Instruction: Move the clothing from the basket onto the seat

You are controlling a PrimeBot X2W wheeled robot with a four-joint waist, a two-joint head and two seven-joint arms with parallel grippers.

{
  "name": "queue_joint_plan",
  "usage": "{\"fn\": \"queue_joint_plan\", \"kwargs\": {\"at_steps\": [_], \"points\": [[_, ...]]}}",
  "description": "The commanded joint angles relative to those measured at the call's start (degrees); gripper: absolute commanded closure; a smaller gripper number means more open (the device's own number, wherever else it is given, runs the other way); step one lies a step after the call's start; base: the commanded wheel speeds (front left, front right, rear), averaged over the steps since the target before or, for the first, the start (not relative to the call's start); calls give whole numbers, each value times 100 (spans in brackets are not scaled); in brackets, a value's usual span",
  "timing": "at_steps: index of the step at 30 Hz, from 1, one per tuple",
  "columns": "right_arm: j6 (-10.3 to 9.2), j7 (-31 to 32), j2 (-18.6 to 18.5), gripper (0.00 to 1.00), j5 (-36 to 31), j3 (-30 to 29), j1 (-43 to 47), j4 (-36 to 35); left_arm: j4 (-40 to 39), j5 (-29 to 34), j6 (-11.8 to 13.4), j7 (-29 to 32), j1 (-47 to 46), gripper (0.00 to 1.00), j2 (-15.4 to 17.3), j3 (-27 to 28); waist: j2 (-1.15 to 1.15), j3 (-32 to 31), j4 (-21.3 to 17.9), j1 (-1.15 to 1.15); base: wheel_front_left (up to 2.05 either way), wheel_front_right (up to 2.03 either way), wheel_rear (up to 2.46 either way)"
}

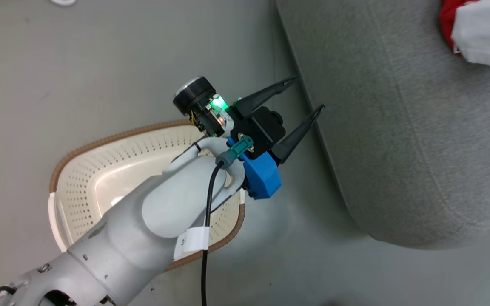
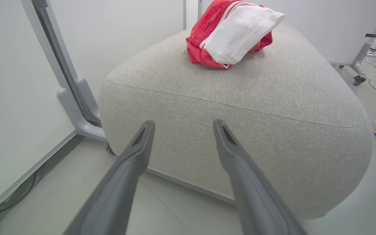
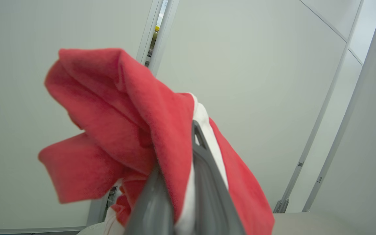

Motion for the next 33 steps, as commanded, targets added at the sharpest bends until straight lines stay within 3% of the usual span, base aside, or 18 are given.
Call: {"fn": "queue_joint_plan", "kwargs": {"at_steps": [1, 8, 12, 20, 32, 33], "points": [[0, -6, -148, 100, 83, -228, -287, -47, -52, 47, 12, 23, -143, 0, 72, 5, 0, 432, 127, 0, 0, 0, 0], [0, -6, -805, 100, 236, -1137, -773, 220, -275, 173, 34, 123, -398, 0, 212, -49, 0, 1006, 213, 0, 0, 0, 0], [1, -7, -963, 100, 307, -1534, -695, 612, -370, 217, 58, 156, -467, 0, 267, -88, 0, 1189, 237, 0, 0, 0, 0], [1, -7, -673, 100, 462, -1836, -248, 1325, -483, 220, 93, 203, -506, 0, 325, -131, 0, 1326, 217, 0, 0, 0, 0], [1, -6, -342, 100, 485, -1653, -106, 2125, -541, 143, 130, 182, -501, 0, 384, -155, 0, 1322, 265, 0, 0, 0, 0], [1, -6, -321, 83, 463, -1662, -69, 2105, -531, 131, 133, 169, -488, 0, 374, -156, 0, 1295, 269, 0, 0, 0, 0]]}}
